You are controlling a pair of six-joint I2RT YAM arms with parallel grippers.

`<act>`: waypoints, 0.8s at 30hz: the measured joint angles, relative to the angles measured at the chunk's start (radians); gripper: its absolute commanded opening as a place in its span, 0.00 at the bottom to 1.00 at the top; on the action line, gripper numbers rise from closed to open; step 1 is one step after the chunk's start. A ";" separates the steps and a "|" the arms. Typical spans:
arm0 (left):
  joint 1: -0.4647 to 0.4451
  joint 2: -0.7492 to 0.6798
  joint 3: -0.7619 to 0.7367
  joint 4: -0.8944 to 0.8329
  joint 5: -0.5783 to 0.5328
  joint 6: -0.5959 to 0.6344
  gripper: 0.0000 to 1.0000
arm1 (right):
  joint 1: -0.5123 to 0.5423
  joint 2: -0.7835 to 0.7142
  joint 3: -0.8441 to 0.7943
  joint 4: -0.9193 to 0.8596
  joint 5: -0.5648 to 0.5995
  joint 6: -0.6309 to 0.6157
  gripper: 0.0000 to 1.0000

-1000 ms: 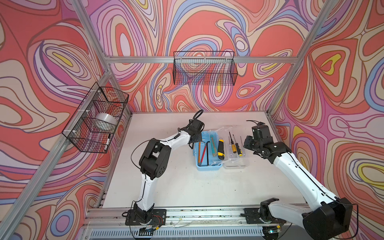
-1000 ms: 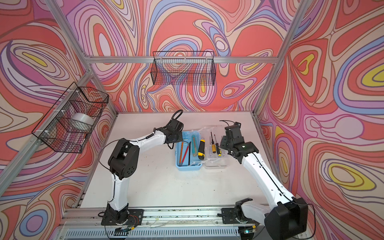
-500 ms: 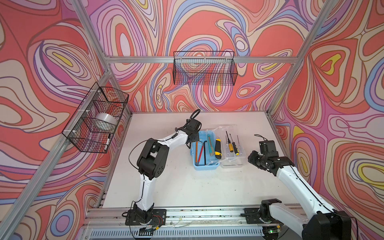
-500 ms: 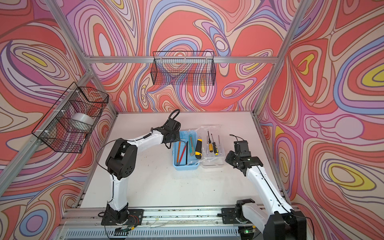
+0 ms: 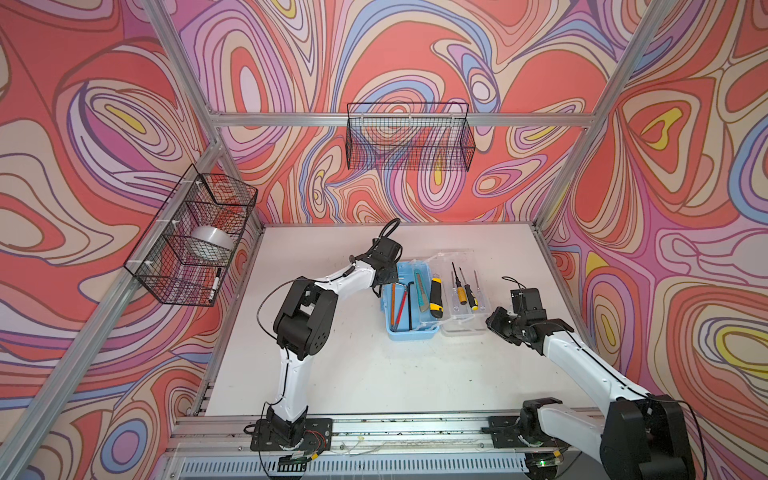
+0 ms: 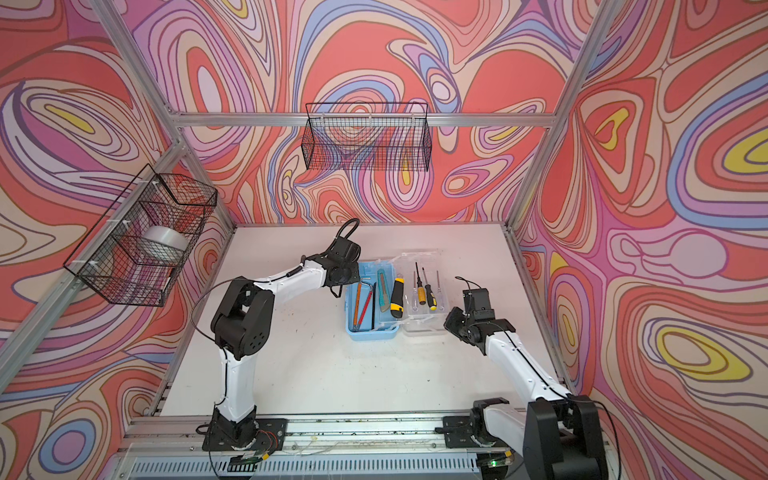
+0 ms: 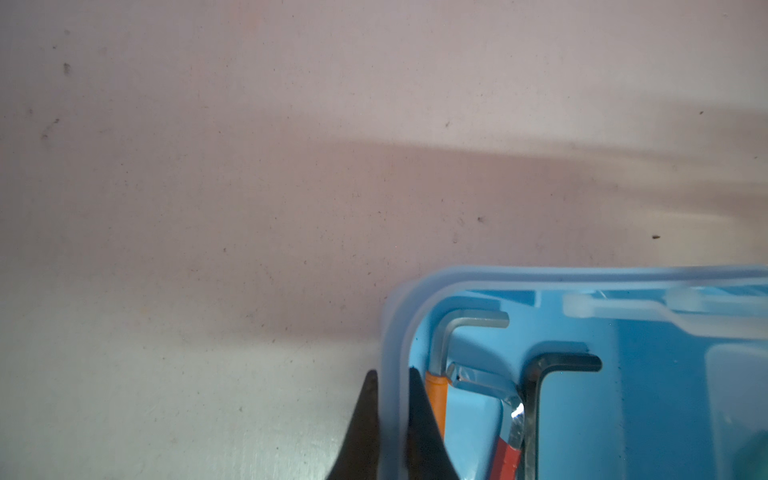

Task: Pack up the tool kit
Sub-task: 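Lower the right gripper and close it on the clear lid's edge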

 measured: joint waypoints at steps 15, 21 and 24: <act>0.002 0.000 0.000 0.003 0.007 0.000 0.00 | 0.000 0.066 -0.024 0.094 -0.017 -0.011 0.10; 0.012 0.000 -0.008 0.026 0.018 0.002 0.00 | 0.001 0.059 -0.026 0.095 -0.039 -0.048 0.00; 0.012 -0.002 -0.011 0.030 0.021 0.001 0.00 | 0.001 0.045 -0.026 0.094 -0.041 -0.054 0.00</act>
